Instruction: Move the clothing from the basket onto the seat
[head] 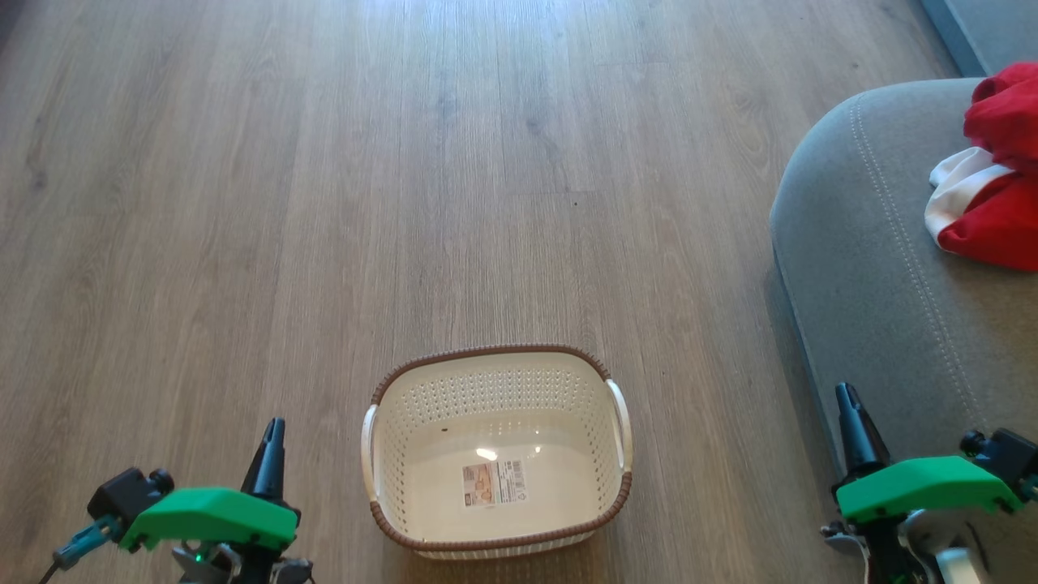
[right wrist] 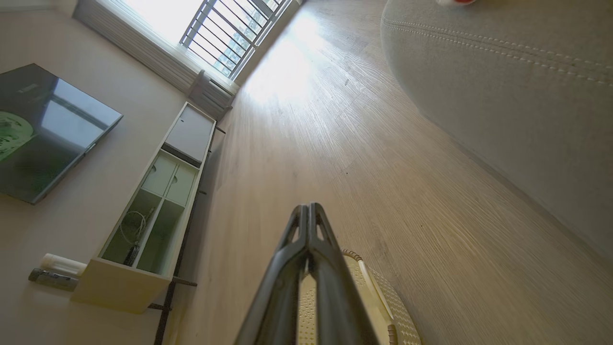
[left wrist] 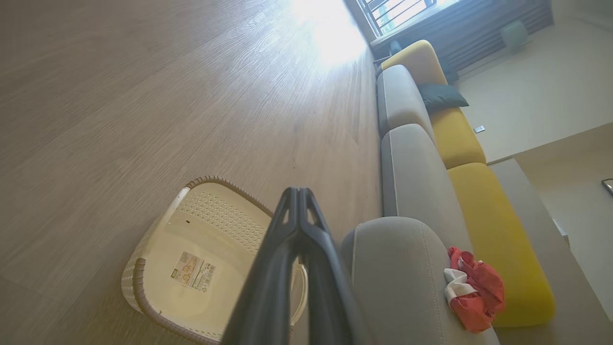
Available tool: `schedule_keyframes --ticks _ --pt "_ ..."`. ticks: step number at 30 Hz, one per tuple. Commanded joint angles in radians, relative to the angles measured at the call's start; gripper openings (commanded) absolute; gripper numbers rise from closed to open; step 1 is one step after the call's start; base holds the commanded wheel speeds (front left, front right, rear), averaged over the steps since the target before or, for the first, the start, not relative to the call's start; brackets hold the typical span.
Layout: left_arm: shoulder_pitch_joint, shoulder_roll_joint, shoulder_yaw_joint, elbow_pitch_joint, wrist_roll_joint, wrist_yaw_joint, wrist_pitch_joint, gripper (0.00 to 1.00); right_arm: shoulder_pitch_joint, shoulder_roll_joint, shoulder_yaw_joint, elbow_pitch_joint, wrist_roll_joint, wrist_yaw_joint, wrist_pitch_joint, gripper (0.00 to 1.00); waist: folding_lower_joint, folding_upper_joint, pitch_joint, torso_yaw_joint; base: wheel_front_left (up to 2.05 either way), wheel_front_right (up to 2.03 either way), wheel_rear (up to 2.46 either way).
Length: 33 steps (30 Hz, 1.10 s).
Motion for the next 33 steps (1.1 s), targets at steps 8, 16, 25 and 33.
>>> schedule_keyframes --ticks 8,16,25,33 --pt "-0.052 0.007 0.04 -0.051 -0.107 -0.018 0.029 0.0 -0.05 -0.001 0.001 -0.048 0.128 0.0 0.029 0.0 0.0 0.0 -0.002 0.002 0.0 0.0 0.0" --pt "-0.054 0.007 0.05 -0.063 -0.181 -0.025 0.049 0.0 -0.054 -0.001 -0.004 -0.056 0.216 0.0 0.05 0.0 0.0 0.0 -0.003 0.004 0.0 0.0 0.0" --pt "-0.058 0.008 0.064 -0.077 -0.275 -0.033 0.075 0.0 -0.059 -0.001 -0.01 -0.067 0.329 0.0 0.076 0.0 0.0 0.0 -0.004 0.006 0.0 0.0 0.0" --pt "-0.061 0.009 0.077 -0.092 -0.37 -0.041 0.101 0.0 -0.064 -0.001 -0.016 -0.079 0.443 0.0 0.102 0.0 0.0 0.0 -0.006 0.008 0.0 0.0 0.0"
